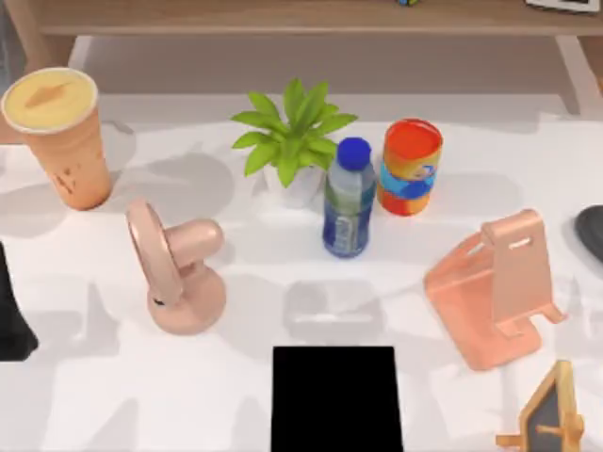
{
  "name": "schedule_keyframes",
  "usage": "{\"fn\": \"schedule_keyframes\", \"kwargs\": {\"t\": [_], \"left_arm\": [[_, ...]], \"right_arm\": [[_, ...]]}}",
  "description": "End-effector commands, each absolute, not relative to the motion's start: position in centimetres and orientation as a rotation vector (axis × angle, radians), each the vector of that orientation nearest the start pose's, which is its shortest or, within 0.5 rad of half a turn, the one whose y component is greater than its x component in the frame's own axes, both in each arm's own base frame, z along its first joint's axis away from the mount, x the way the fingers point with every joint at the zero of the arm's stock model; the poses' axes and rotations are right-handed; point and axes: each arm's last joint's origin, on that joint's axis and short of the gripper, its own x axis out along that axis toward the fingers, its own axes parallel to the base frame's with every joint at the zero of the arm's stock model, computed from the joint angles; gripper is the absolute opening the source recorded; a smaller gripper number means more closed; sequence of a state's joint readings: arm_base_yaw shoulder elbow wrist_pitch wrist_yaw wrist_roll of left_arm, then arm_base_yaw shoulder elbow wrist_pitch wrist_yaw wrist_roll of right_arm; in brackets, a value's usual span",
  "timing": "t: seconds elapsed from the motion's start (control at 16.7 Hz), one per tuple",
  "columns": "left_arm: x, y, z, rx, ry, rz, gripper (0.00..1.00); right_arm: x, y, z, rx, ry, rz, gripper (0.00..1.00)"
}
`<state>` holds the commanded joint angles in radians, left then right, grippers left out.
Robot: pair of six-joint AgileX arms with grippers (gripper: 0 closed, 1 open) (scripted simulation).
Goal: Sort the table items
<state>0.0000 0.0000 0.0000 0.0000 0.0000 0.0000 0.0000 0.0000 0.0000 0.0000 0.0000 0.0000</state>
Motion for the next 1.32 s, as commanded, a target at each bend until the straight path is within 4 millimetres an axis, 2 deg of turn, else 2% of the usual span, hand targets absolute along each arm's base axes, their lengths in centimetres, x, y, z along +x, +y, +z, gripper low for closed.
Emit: {"fn": "schedule_keyframes", "kwargs": {"t": [0.18, 0.3, 0.48, 0.66, 0.84, 1.02, 1.14, 1.32], "left_arm": [[10.6, -0.1, 16.0, 0.0, 0.0, 0.0, 1.0], [10.6, -0.1, 16.0, 0.0, 0.0, 0.0, 1.0], [10.6, -0.1, 16.0, 0.0, 0.0, 0.0, 1.0], [10.6, -0.1, 16.0, 0.0, 0.0, 0.0, 1.0], [10.6, -0.1, 16.0, 0.0, 0.0, 0.0, 1.0], [10.6, -0.1, 16.0, 0.0, 0.0, 0.0, 1.0], [10.6, -0.1, 16.0, 0.0, 0.0, 0.0, 1.0], [10.6, -0.1, 16.0, 0.0, 0.0, 0.0, 1.0]], "right_arm": [[10.6, -0.1, 16.1, -0.003, 0.01, 0.0, 1.0], [10.6, -0.1, 16.9, -0.02, 0.056, 0.0, 1.0], [11.2, -0.2, 19.3, -0.066, 0.189, 0.004, 1.0], [13.0, -0.2, 22.5, -0.127, 0.383, 0.021, 1.0], [16.9, -0.2, 25.4, -0.196, 0.624, 0.058, 1.0], [22.5, -0.3, 26.7, -0.263, 0.881, 0.119, 1.0], [26.6, -0.4, 26.4, -0.304, 1.044, 0.171, 1.0], [32.3, -0.5, 24.6, -0.354, 1.252, 0.256, 1.0]]}}
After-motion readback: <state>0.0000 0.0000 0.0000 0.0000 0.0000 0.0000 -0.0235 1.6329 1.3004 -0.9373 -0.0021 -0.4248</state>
